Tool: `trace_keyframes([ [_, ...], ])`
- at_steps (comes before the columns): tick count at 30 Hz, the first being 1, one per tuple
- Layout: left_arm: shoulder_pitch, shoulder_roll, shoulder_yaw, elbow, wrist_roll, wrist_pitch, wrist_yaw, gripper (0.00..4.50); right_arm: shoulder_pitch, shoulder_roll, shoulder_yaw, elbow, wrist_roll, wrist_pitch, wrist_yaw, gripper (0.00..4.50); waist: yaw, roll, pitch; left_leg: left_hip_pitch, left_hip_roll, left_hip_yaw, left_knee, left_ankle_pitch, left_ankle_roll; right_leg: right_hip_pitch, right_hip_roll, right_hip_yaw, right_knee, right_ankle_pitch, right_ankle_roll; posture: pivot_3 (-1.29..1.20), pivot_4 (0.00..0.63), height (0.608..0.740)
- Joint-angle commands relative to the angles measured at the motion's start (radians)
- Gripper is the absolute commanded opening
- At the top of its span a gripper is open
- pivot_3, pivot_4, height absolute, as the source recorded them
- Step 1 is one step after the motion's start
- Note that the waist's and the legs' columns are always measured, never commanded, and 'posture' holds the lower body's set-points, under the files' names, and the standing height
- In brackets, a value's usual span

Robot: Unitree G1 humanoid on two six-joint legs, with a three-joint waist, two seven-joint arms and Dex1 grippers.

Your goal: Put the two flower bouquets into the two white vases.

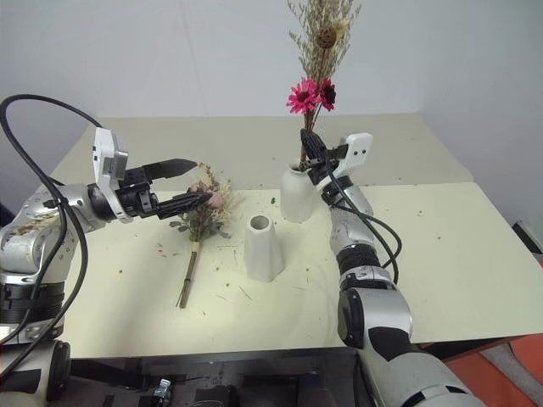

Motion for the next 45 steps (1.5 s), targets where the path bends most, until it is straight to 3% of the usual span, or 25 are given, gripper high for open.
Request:
trace_keyframes([
  [1,-0.008,0.009,0.018,-0.03,-0.014,-0.027,0.003,4.5,-0.014,-0.004,0.007,-0.003,-0.023,-0.063,-0.016,0.03,0.0,0.0,0.0,0.0,0.0,0.0,0.0,0.0,0.0,0.0,0.0,0.0,0.0,0.0,0.0,0.0,0.15,0.74],
  [7,-0.008,0.007,0.014,-0.022,-0.009,-0.037,0.003,4.5,-0.006,-0.005,0.01,0.005,-0.027,-0.073,0.016,0.03,0.0,0.0,0.0,0.0,0.0,0.0,0.0,0.0,0.0,0.0,0.0,0.0,0.0,0.0,0.0,0.0,0.15,0.74],
  [12,-0.005,0.006,0.012,-0.016,-0.007,-0.049,0.002,4.5,0.009,-0.004,0.013,-0.02,-0.016,-0.06,0.065,1.53,0.0,0.0,0.0,0.0,0.0,0.0,0.0,0.0,0.0,0.0,0.0,0.0,0.0,0.0,0.0,0.0,0.15,0.74],
  [20,-0.004,-0.003,0.013,-0.01,-0.01,-0.069,-0.005,4.5,0.055,-0.002,0.017,-0.083,-0.003,-0.022,0.08,4.38,0.0,0.0,0.0,0.0,0.0,0.0,0.0,0.0,0.0,0.0,0.0,0.0,0.0,0.0,0.0,0.0,0.15,0.74],
  [25,-0.012,-0.006,0.006,0.001,-0.002,-0.07,-0.002,4.5,0.081,-0.029,0.058,-0.113,-0.064,-0.012,0.029,4.47,0.0,0.0,0.0,0.0,0.0,0.0,0.0,0.0,0.0,0.0,0.0,0.0,0.0,0.0,0.0,0.0,0.15,0.74],
  [32,0.0,-0.006,0.01,0.005,-0.002,-0.07,-0.005,4.5,0.161,-0.132,0.184,-0.274,-0.155,0.051,0.124,4.47,0.001,0.0,0.0,0.0,0.0,0.0,0.0,0.0,0.0,0.0,0.0,0.0,-0.001,0.0,0.0,0.0,0.15,0.74],
  [35,0.002,-0.007,0.01,0.005,-0.004,-0.065,-0.003,4.5,0.156,-0.171,0.197,-0.331,-0.146,0.146,0.134,4.47,-0.002,0.0,0.0,0.0,0.0,0.0,0.0,0.0,0.0,0.0,0.0,0.0,0.0,0.0,0.0,0.0,0.15,0.74],
  [45,0.017,-0.02,0.007,-0.008,-0.001,-0.068,0.014,4.5,0.094,-0.267,0.243,-0.372,-0.211,0.195,0.119,4.47,0.0,0.0,0.0,0.0,0.0,0.0,0.0,0.0,0.0,0.0,0.0,0.0,0.0,0.0,0.0,0.0,0.15,0.74],
])
